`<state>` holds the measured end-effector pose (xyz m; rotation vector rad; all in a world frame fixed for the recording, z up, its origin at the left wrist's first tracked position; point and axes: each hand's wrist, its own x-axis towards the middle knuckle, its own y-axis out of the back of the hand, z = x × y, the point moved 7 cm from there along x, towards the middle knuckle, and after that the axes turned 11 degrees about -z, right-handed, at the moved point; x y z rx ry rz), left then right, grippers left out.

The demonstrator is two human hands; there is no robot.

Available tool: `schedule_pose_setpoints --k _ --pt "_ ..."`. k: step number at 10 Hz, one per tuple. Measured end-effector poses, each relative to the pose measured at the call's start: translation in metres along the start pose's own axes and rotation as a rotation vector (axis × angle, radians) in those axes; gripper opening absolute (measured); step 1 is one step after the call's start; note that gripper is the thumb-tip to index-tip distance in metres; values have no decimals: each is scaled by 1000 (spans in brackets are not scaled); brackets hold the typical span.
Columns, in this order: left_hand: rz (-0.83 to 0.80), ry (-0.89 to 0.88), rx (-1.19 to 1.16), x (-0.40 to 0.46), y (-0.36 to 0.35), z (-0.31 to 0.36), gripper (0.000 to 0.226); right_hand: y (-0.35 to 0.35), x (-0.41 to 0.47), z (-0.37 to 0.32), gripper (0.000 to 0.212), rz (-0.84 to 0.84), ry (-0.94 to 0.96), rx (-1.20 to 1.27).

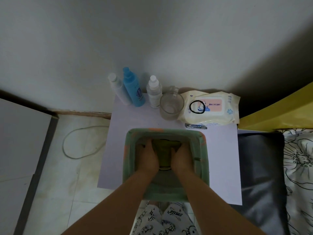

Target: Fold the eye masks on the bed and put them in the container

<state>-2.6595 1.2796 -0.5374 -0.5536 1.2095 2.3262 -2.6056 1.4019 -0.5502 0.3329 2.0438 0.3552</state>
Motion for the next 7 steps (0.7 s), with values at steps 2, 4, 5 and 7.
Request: schedule_pose_setpoints --k 2,4,5,7 --pt "-63 5 281 2 1 10 48 2 -4 -6 3 38 8 -11" --pt "-211 78 469 -10 10 24 41 13 -25 -21 21 52 30 -233" --pt "-198 -8 603 -22 20 40 41 11 -43 -36 32 -3 118 -451" --pt "-165 -170 653 -42 37 59 40 14 -74 -52 30 -7 245 -612"
